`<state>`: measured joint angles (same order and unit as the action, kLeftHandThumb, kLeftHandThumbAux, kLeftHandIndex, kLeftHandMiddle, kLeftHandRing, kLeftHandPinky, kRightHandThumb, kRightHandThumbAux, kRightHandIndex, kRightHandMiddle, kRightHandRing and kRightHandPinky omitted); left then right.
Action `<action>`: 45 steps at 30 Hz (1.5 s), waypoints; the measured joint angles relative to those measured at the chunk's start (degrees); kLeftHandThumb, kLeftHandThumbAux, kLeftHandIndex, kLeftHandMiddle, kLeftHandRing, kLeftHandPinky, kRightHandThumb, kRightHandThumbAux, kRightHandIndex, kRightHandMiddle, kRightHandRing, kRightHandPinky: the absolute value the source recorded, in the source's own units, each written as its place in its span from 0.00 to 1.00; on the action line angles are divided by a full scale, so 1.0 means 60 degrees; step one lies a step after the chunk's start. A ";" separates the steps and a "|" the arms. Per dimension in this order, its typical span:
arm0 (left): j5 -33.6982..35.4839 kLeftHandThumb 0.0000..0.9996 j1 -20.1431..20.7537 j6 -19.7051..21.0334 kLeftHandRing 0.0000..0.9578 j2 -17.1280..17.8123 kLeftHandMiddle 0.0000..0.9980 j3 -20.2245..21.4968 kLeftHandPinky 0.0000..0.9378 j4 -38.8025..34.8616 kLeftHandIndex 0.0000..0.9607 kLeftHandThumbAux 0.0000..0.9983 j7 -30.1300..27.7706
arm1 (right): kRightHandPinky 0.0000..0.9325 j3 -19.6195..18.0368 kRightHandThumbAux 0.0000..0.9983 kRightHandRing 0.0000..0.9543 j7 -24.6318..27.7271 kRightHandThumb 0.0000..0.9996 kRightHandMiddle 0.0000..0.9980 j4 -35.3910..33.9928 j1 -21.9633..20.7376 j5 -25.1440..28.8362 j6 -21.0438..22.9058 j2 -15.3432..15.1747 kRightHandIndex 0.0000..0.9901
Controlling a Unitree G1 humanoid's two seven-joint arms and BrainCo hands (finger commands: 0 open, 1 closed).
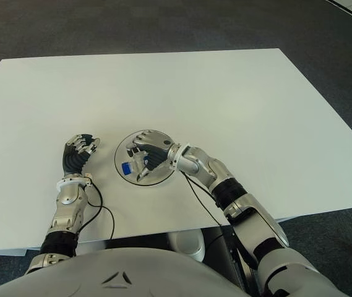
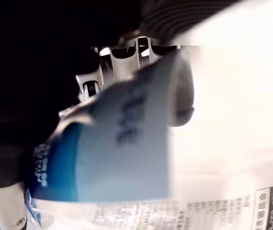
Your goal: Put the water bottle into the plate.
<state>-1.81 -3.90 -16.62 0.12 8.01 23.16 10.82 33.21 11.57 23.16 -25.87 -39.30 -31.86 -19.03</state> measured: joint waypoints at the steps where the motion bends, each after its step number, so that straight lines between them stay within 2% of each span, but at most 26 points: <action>1: -0.0003 0.71 0.0001 0.0000 0.50 0.0000 0.50 0.0001 0.50 0.0000 0.45 0.72 0.0001 | 0.94 0.0004 0.72 0.93 0.0205 0.71 0.91 -0.0087 0.0003 -0.0003 0.0130 -0.0017 0.44; 5: 0.0000 0.71 -0.0007 -0.0002 0.49 0.0001 0.49 0.0001 0.48 0.0003 0.45 0.72 0.0001 | 0.85 0.0009 0.72 0.87 0.0763 0.70 0.85 -0.0449 0.0018 -0.0055 0.0551 -0.0061 0.44; 10: 0.0027 0.71 -0.0008 -0.0002 0.48 0.0002 0.49 0.0008 0.48 0.0021 0.45 0.72 0.0001 | 0.66 0.0043 0.72 0.69 0.1132 0.70 0.67 -0.0788 0.0050 -0.0159 0.0939 -0.0054 0.44; 17: 0.0031 0.71 -0.0005 -0.0035 0.47 0.0006 0.48 0.0009 0.48 0.0044 0.45 0.72 0.0001 | 0.58 0.0080 0.72 0.59 0.1545 0.69 0.56 -0.1085 0.0079 -0.0159 0.1261 -0.0055 0.43; 22: 0.0035 0.71 0.0007 -0.0050 0.47 0.0009 0.48 0.0007 0.48 0.0056 0.45 0.72 -0.0003 | 0.46 0.0094 0.73 0.45 0.1820 0.68 0.41 -0.1435 0.0184 -0.0169 0.1451 -0.0128 0.42; 26: 0.0068 0.71 0.0015 -0.0050 0.48 0.0011 0.48 0.0014 0.49 0.0065 0.45 0.72 -0.0019 | 0.40 0.0114 0.73 0.38 0.2135 0.68 0.34 -0.1750 0.0254 -0.0178 0.1622 -0.0211 0.41; 28: 0.0110 0.71 0.0025 -0.0050 0.48 0.0010 0.48 0.0025 0.49 0.0080 0.45 0.72 -0.0020 | 0.36 0.0143 0.75 0.32 0.2288 0.46 0.28 -0.1885 0.0262 -0.0209 0.1707 -0.0248 0.28; 29: 0.0115 0.71 0.0030 -0.0050 0.48 0.0011 0.48 0.0029 0.50 0.0088 0.45 0.72 -0.0020 | 0.33 0.0163 0.76 0.29 0.2367 0.40 0.24 -0.1958 0.0261 -0.0237 0.1758 -0.0264 0.23; 31: 0.0117 0.71 0.0030 -0.0050 0.48 0.0011 0.48 0.0035 0.50 0.0091 0.45 0.72 -0.0020 | 0.29 0.0202 0.76 0.24 0.2496 0.36 0.20 -0.2086 0.0261 -0.0314 0.1852 -0.0282 0.18; 38: 0.0108 0.71 0.0035 -0.0049 0.49 0.0015 0.48 0.0031 0.51 0.0092 0.45 0.72 -0.0020 | 0.18 0.0245 0.75 0.10 0.2683 0.30 0.06 -0.2406 0.0345 -0.0364 0.2220 -0.0291 0.09; 40: 0.0105 0.71 0.0036 -0.0049 0.49 0.0017 0.48 0.0028 0.51 0.0092 0.45 0.72 -0.0020 | 0.10 0.0243 0.74 0.04 0.2681 0.28 0.02 -0.2459 0.0389 -0.0349 0.2237 -0.0292 0.05; 44: 0.0095 0.71 0.0036 -0.0046 0.49 0.0020 0.48 0.0022 0.51 0.0091 0.45 0.72 -0.0019 | 0.03 0.0238 0.72 0.01 0.2541 0.26 0.01 -0.2524 0.0483 -0.0338 0.2217 -0.0298 0.01; 45: 0.0090 0.71 0.0037 -0.0044 0.49 0.0020 0.48 0.0021 0.51 0.0089 0.45 0.72 -0.0019 | 0.02 0.0236 0.70 0.01 0.2465 0.23 0.00 -0.2536 0.0520 -0.0338 0.2187 -0.0308 0.01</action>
<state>-1.27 -3.68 -16.89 0.24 8.13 23.70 10.71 34.63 26.37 7.95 -22.75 -41.33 -18.74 -20.88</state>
